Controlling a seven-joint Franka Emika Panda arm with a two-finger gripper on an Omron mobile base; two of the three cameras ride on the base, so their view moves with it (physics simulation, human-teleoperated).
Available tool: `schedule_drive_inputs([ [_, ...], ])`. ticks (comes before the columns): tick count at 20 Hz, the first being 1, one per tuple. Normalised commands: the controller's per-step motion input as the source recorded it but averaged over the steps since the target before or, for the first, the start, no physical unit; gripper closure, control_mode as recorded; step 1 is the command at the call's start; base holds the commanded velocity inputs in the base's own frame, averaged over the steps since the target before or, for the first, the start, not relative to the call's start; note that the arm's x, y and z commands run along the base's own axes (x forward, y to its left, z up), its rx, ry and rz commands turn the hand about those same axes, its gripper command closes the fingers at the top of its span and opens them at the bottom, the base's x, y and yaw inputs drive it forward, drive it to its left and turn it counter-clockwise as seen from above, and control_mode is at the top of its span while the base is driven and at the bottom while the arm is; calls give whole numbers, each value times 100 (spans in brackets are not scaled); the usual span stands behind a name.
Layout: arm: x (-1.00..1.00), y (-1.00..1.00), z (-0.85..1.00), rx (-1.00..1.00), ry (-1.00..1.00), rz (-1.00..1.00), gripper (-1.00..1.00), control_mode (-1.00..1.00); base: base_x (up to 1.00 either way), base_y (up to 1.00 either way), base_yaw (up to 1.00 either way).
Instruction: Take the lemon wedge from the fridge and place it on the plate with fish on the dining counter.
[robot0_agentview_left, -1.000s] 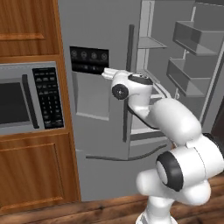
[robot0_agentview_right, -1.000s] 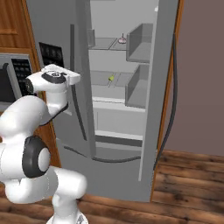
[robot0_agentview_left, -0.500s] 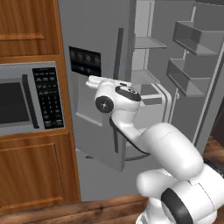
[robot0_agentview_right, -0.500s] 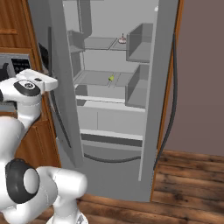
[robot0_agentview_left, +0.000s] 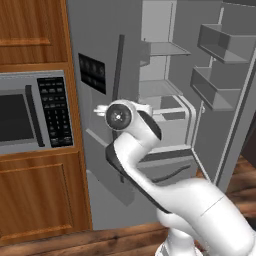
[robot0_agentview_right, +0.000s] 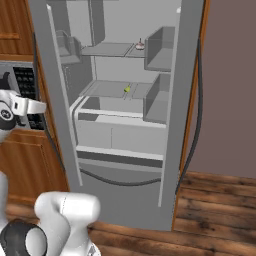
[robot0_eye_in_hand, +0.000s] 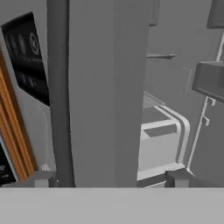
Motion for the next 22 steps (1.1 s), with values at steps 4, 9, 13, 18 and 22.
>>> schedule_drive_inputs([
  [4, -87, -100, 14, 33, 11, 0, -100, -100, 0, 0, 0],
  [9, -20, -100, 17, 32, -1, 10, -100, -100, 0, 0, 0],
  [13, 2, -100, 1, 27, 0, 31, -100, -100, 0, 0, 0],
  [18, 26, -69, -3, 9, 0, 43, -100, -100, 0, 0, 0],
  [22, 94, 7, -19, -1, 0, 36, -100, -100, 0, 0, 0],
])
